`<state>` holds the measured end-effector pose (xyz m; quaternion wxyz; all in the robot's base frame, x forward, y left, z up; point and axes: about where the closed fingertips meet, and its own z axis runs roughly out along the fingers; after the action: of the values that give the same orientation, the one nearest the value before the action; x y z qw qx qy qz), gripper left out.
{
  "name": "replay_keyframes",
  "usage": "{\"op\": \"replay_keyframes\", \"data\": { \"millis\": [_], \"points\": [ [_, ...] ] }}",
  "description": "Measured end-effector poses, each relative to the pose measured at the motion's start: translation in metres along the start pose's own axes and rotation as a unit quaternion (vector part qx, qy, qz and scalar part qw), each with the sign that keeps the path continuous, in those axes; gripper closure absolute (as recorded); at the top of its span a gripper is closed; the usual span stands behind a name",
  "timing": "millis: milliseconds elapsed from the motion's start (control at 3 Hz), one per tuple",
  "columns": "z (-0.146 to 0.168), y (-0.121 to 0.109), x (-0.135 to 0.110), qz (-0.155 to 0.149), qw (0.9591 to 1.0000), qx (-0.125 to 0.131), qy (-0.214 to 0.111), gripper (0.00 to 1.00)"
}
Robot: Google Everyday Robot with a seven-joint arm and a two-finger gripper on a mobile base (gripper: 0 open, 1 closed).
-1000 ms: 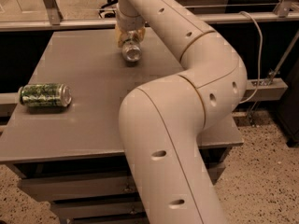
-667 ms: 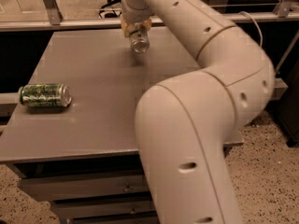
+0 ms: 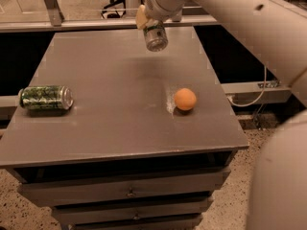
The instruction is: Place 7up can upright
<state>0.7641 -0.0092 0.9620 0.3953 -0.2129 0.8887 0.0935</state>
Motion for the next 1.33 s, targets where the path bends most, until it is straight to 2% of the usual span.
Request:
{"op": "replay_keyframes", "data": {
  "millis": [333, 667, 1000, 1333],
  "points": [
    [0.003, 0.022, 0.039, -0.02, 0.9968, -0.069, -0.037, 1.0],
    [-0.006, 0.014, 0.037, 0.015, 0.9777, -0.137, -0.159, 1.0],
    [-0.047, -0.039, 0.034, 0.025, 0.9545, -0.139, -0.263, 1.0],
    [-0.053, -0.029, 0.03, 0.005, 0.9518, -0.145, -0.27, 1.0]
  ]
}}
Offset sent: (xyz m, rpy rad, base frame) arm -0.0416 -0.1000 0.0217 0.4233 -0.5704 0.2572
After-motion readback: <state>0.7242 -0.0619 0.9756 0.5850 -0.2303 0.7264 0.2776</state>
